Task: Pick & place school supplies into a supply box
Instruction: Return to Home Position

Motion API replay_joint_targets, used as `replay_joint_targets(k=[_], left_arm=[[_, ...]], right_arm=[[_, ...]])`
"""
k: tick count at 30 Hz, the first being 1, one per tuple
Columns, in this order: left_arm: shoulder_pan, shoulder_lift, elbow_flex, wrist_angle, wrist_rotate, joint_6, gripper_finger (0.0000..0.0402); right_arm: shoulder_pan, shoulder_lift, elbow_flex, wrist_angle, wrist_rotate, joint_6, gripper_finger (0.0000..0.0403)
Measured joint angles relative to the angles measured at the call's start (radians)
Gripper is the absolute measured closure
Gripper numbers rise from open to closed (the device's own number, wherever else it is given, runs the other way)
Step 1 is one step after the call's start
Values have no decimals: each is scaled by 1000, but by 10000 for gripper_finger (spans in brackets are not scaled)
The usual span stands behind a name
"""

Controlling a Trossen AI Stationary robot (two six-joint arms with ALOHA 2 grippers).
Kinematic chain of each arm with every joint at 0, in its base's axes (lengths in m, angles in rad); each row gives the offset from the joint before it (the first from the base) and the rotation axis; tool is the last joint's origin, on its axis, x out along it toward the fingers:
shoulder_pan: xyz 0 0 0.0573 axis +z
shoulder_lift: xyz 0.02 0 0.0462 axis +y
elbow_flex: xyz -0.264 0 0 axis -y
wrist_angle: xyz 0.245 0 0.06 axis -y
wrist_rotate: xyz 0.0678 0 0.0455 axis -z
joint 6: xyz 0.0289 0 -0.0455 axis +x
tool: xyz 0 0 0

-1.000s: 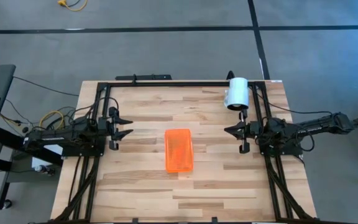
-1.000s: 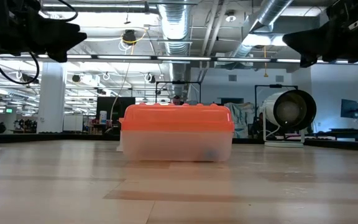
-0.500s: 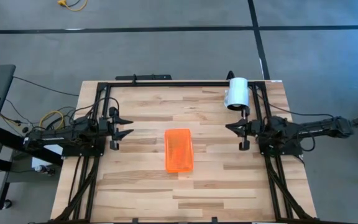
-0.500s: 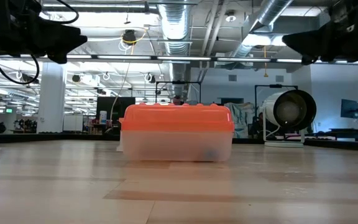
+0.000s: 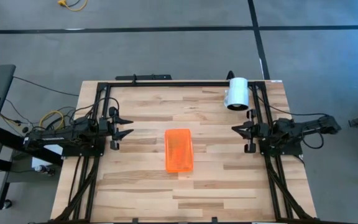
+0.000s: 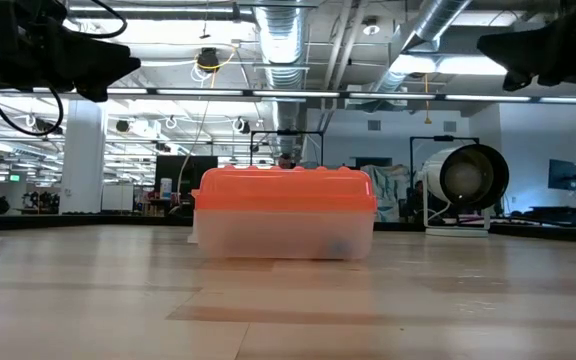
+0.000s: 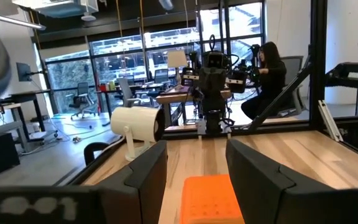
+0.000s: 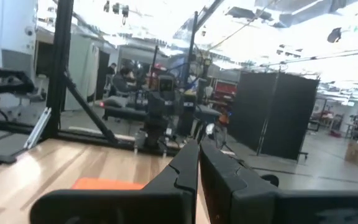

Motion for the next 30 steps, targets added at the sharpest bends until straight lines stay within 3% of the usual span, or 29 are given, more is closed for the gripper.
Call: replay_joint_targets(k=[3, 9, 17, 23, 30], left_arm=[[0, 0, 0, -2, 1, 0, 244], [0, 0, -1, -3, 18, 1, 244], [0, 0, -1, -3, 21, 8, 244], [0, 0, -1, -61, 21, 10, 244], [0, 0, -1, -139, 20, 6, 244]], right_arm=[[11, -70, 0, -74, 4, 4, 392], [-2, -71, 0, -165, 15, 47, 392], [-108, -71, 0, -196, -203, 54, 392], [-180, -71, 0, -266, -223, 79, 392], [-185, -61, 0, -269, -233, 79, 392]])
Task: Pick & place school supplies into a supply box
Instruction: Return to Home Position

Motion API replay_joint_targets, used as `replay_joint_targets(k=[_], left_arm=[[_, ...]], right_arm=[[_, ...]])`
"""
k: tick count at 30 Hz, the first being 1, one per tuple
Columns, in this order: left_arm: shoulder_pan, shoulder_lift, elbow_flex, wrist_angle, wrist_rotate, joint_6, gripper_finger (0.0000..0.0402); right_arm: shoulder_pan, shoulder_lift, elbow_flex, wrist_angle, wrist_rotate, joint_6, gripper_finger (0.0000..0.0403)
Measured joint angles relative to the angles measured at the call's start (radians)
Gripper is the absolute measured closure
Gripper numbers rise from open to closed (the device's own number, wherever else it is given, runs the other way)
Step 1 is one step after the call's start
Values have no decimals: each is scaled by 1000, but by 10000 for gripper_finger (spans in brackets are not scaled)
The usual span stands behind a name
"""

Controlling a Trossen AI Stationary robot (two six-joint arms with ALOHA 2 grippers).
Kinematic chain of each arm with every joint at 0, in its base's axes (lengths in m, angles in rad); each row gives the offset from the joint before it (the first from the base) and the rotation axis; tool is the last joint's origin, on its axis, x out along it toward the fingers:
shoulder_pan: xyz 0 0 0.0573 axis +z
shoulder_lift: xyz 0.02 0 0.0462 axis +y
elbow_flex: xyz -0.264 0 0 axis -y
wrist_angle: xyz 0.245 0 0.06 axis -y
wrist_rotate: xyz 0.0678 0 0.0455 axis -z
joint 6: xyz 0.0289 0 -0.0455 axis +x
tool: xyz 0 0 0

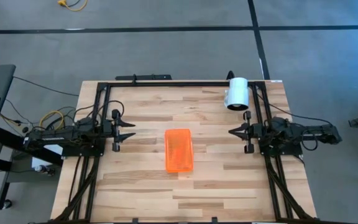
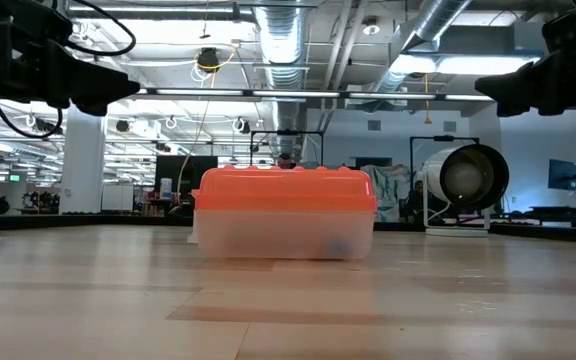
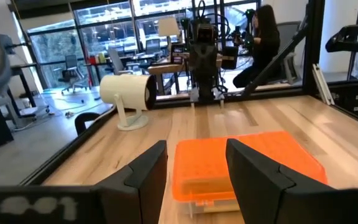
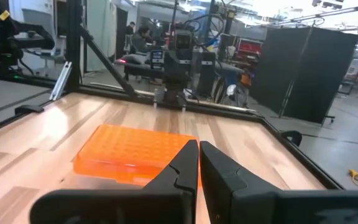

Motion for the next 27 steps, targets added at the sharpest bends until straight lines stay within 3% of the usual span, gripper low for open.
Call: replay_joint_targets(k=[27], left_arm=[[0, 0, 0, -4, 2, 4, 244]], right_arm=[[0, 0, 0, 0, 4, 61, 392]])
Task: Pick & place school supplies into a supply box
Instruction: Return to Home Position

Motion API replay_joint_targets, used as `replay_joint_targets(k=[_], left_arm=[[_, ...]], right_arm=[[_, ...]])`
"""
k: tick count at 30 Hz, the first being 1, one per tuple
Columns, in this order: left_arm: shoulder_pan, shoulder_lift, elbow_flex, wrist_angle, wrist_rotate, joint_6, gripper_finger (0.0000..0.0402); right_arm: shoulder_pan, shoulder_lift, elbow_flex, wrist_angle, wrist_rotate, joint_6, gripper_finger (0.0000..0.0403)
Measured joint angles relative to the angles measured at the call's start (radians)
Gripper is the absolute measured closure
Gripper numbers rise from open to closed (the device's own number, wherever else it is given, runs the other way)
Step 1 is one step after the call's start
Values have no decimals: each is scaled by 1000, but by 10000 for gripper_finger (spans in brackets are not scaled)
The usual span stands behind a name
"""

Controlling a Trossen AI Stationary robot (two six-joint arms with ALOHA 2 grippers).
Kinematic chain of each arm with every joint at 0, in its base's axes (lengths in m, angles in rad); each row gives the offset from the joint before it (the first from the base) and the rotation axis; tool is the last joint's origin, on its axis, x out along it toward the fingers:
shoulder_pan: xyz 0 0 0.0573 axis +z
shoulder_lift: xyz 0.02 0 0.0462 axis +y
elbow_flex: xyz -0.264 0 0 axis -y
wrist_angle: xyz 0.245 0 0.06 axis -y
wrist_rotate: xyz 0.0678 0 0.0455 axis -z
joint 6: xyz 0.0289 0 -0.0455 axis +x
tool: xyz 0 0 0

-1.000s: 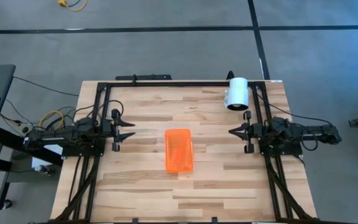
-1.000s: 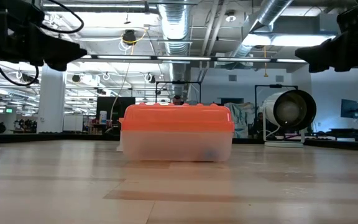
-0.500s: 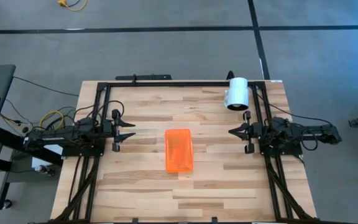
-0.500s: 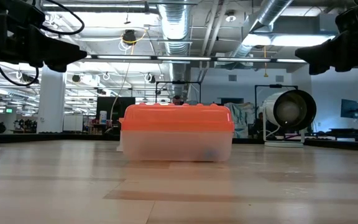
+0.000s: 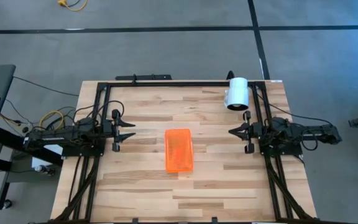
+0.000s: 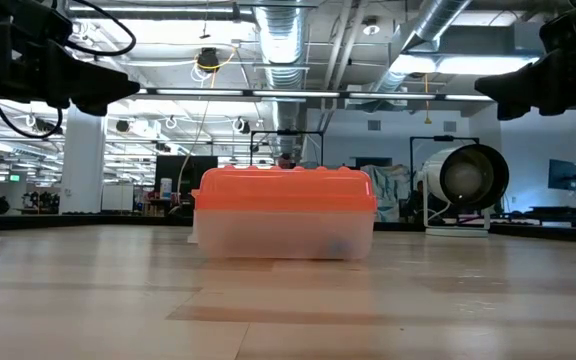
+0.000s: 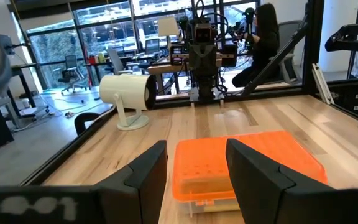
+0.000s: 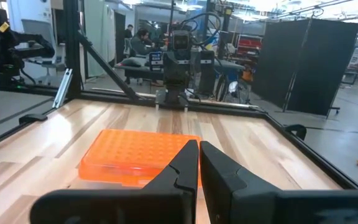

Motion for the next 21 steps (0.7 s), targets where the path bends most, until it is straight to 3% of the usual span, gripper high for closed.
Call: replay_joint_targets(k=[21], left_arm=[[0, 0, 0, 0, 0, -1, 244]], right_arm=[[0, 0, 0, 0, 2, 0, 392]])
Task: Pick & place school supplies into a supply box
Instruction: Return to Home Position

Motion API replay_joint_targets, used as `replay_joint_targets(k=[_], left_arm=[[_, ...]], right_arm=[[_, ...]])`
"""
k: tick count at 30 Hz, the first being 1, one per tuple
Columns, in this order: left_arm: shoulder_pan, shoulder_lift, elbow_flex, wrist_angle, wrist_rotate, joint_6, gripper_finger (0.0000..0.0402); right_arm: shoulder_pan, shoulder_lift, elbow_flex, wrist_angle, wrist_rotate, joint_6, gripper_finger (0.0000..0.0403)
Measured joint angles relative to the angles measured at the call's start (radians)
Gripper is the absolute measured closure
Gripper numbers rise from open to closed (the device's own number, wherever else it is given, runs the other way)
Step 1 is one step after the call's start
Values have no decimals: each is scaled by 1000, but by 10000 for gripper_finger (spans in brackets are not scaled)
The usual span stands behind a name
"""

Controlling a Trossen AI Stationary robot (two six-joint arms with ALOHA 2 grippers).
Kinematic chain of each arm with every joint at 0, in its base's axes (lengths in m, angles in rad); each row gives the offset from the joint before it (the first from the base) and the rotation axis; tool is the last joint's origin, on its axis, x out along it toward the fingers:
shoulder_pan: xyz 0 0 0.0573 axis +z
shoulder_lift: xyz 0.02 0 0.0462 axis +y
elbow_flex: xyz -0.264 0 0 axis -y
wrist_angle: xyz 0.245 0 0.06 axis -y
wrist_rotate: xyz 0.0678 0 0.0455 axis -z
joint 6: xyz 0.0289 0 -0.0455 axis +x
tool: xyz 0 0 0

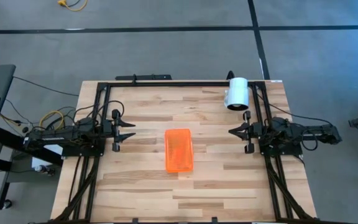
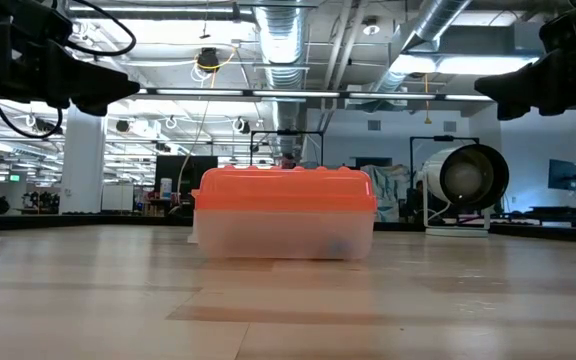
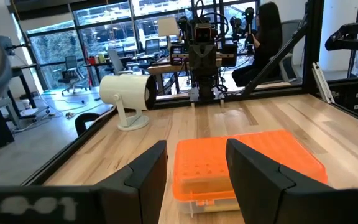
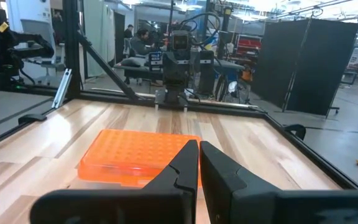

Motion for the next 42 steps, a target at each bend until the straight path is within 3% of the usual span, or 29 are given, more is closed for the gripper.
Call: replay_joint_targets(k=[42], left_arm=[[0, 0, 0, 0, 0, 9, 244]], right_arm=[[0, 0, 0, 0, -1, 0, 392]])
